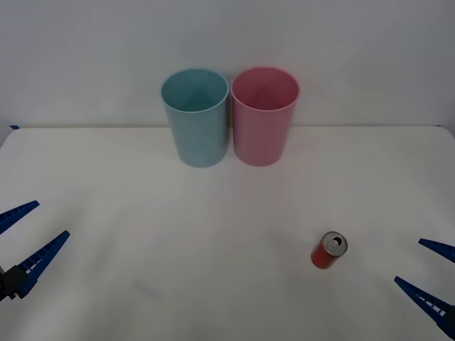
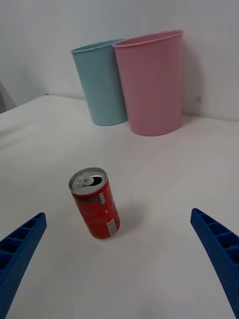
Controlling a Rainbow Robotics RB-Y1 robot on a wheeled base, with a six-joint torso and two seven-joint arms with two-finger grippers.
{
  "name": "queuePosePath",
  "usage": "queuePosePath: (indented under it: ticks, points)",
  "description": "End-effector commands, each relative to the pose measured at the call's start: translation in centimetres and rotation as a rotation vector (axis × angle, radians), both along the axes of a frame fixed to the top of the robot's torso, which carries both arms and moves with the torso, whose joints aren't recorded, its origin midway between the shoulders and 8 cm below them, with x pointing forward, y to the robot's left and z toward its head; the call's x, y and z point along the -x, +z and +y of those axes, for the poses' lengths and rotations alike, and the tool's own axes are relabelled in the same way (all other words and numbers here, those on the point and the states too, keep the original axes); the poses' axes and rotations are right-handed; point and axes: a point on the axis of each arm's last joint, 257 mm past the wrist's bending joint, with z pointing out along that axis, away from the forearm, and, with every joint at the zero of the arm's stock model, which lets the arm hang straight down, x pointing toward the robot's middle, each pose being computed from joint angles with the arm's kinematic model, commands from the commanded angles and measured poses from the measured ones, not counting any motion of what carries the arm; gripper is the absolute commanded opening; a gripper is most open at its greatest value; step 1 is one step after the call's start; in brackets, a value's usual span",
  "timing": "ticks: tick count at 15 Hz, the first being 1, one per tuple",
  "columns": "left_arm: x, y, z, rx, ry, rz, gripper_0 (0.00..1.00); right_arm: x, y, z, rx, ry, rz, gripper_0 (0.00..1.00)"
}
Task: Grasp the object on the table and drop it into the matching bin: aluminum can to the light blue bin, PET bottle to the pink bin.
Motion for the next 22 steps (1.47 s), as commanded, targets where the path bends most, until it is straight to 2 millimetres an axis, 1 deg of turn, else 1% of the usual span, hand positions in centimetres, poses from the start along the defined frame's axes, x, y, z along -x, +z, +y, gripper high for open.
queuePosePath:
  ticks: [1,5,10,12,15,17,22]
  points:
    - [0.0,0.0,0.0,0.0,0.0,0.0,1.0,-0.1,-1.4,0.4,0.054,0.016,-0.042,1.0]
    - [0.0,0.0,0.0,0.0,0.0,0.0,1.0,-1.0,-3.1,1.4,0.083,0.044,-0.071,1.0]
    - [0.0,0.0,0.0,0.0,0.0,0.0,1.0,-1.8,-5.2,3.9,0.071,0.081,-0.041,1.0]
    - [0.0,0.0,0.0,0.0,0.0,0.0,1.0,-2.5,-5.9,5.0,0.068,0.085,-0.039,1.0]
    - [0.0,0.0,0.0,0.0,0.0,0.0,1.0,-4.4,-7.2,6.7,0.07,0.086,-0.046,1.0]
    - [0.0,0.0,0.0,0.0,0.0,0.0,1.0,-5.5,-7.6,7.8,0.069,0.073,-0.054,1.0]
    - [0.0,0.0,0.0,0.0,0.0,0.0,1.0,-7.2,-8.5,9.8,0.081,0.047,-0.06,1.0]
